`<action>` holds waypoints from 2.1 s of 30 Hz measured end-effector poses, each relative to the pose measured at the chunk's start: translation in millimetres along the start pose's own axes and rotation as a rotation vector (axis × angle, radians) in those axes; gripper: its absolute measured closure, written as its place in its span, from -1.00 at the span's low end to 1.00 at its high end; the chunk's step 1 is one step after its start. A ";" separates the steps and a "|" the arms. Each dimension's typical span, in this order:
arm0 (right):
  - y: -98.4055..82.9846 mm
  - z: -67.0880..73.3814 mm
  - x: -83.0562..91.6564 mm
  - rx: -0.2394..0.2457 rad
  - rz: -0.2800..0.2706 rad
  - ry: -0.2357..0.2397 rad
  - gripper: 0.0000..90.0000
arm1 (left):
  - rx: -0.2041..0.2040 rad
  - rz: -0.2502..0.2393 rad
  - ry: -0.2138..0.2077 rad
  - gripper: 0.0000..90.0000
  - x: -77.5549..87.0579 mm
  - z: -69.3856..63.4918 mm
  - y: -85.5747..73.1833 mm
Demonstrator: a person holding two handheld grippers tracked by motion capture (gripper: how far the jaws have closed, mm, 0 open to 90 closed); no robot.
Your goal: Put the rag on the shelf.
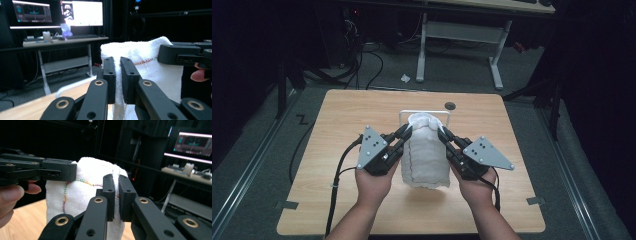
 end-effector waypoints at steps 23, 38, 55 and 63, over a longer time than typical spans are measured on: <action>43.8 -42.5 -44.3 -0.007 0.007 -0.084 0.91 | -0.050 0.025 0.047 0.86 -47.7 48.2 48.6; 47.0 -51.6 -102.8 -0.031 0.045 -0.095 0.91 | -0.089 0.097 0.143 0.86 -76.6 89.8 54.5; 26.2 -97.3 -148.9 -0.144 0.150 -0.119 0.90 | -0.078 0.182 0.126 0.86 -132.7 118.7 46.0; 27.8 -94.6 -163.4 -0.120 0.153 -0.103 0.90 | -0.082 0.193 0.158 0.85 -136.9 135.1 49.0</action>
Point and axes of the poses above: each handheld gripper's, and its own axes: x roughly backward along the jaws, y roughly out of its top, z roughly to its left, the point moved 1 cm from there along -x, roughly forward along the jaws, and after that the axes turned 11 degrees about -y, right-handed, at the moved point
